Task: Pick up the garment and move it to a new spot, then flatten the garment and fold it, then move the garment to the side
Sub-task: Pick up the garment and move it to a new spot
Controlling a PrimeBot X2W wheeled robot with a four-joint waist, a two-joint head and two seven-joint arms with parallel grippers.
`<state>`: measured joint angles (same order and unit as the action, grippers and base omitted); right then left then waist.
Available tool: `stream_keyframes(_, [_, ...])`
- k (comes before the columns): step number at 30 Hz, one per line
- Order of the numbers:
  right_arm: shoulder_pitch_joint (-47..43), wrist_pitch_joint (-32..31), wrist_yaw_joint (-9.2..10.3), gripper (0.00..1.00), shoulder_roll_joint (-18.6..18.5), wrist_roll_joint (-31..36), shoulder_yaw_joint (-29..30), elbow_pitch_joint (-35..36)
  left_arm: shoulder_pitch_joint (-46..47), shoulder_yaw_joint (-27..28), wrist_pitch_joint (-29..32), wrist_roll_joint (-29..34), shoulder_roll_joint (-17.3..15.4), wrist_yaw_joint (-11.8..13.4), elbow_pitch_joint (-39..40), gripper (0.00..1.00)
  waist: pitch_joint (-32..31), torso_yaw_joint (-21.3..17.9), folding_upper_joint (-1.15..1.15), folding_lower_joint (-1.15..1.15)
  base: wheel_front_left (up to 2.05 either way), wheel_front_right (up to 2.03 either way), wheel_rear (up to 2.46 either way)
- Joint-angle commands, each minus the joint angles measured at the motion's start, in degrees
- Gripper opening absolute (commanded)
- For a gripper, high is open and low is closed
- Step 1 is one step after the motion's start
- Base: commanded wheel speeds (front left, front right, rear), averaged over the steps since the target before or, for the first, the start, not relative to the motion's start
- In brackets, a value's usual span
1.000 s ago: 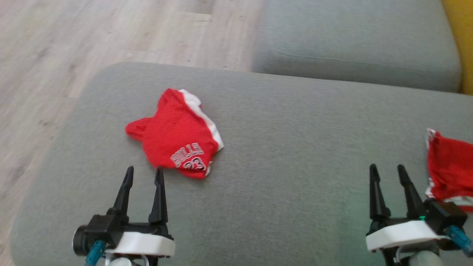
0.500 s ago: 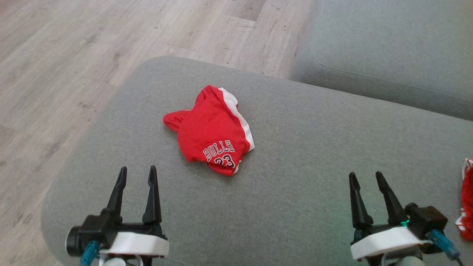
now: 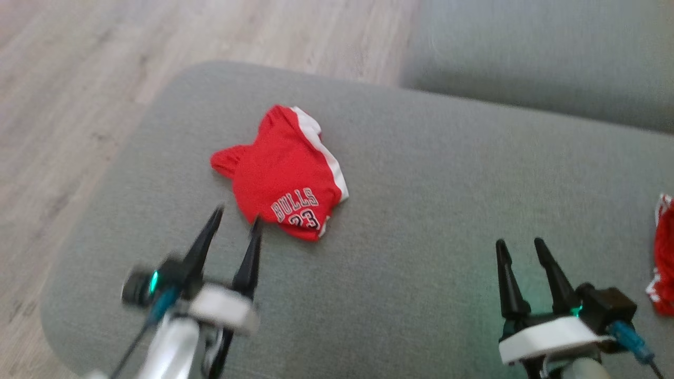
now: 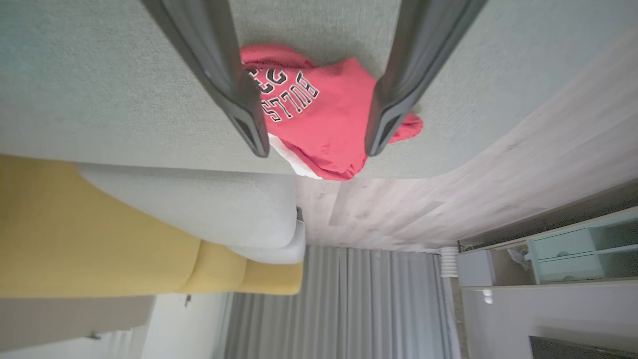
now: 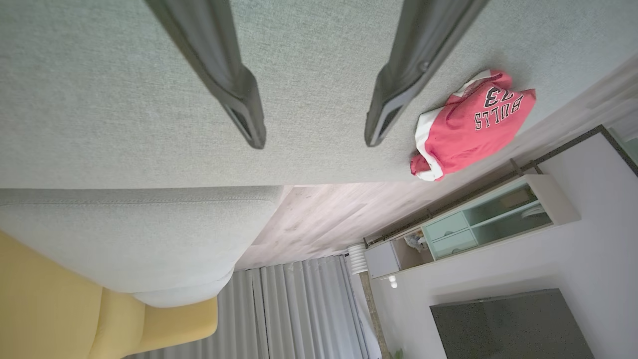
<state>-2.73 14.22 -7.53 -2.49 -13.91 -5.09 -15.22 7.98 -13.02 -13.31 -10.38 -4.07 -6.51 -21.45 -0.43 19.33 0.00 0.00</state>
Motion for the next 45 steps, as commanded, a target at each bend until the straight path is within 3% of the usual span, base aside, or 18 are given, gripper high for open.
stream_keyframes(1, [3.9,0.8,0.04,1.00,-0.4,0.8,-0.8,2.2,8.5,-0.9,2.1,0.6,-1.9,-0.6,0.1,1.00,3.1,-2.0,0.00,0.00,0.00,0.00,0.00])
stream_keyframes(4, [5.5,0.8,0.04,1.00,-0.4,1.4,-0.8,2.8,15.3,-8.2,7.9,-0.6,-4.3,-0.9,-3.0,1.00,5.9,-3.7,0.00,0.00,0.00,0.00,0.00])
stream_keyframes(10, [8.7,0.8,0.04,1.00,-0.4,1.6,-1.2,3.6,26.3,-22.6,17.0,-9.9,-9.9,-1.0,-7.0,1.00,11.0,-7.3,0.00,0.00,0.00,0.00,0.00])
stream_keyframes(17, [11.2,0.8,0.04,1.00,-0.4,1.6,-2.4,4.5,33.7,-29.1,22.1,-14.1,-13.2,-1.0,-15.5,1.00,14.6,-11.1,0.00,0.00,0.00,0.00,0.00])
stream_keyframes(26, [12.2,0.8,0.04,1.00,-0.4,1.4,-2.4,5.2,36.5,-29.7,21.5,-13.9,-12.8,-0.8,-27.6,1.00,15.6,-14.4,0.00,0.00,0.00,0.00,0.00])
stream_keyframes(27, [12.1,0.8,0.04,1.00,-0.4,1.3,-2.4,5.2,36.7,-29.7,21.2,-14.0,-12.7,-0.8,-28.5,0.45,15.4,-14.5,0.00,0.00,0.00,0.00,0.00])
stream_keyframes(28, [12.0,0.8,0.04,1.00,-0.4,1.3,-2.4,5.1,36.9,-29.7,20.4,-14.0,-12.6,-0.8,-29.0,0.00,15.3,-14.7,0.00,0.00,0.00,0.00,0.00])
stream_keyframes(37, [10.7,0.8,0.04,1.00,-0.4,1.0,-2.1,4.5,39.1,-28.8,7.1,-15.2,-10.5,-0.9,-28.0,0.00,11.3,-14.3,0.00,0.00,0.00,0.00,0.00])
stream_keyframes(45, [9.0,0.8,0.04,1.00,-0.4,0.5,-2.0,3.7,39.8,-26.8,-0.6,-15.8,-9.6,-0.3,-20.0,0.00,7.3,-14.1,0.00,0.00,0.00,0.00,0.00])
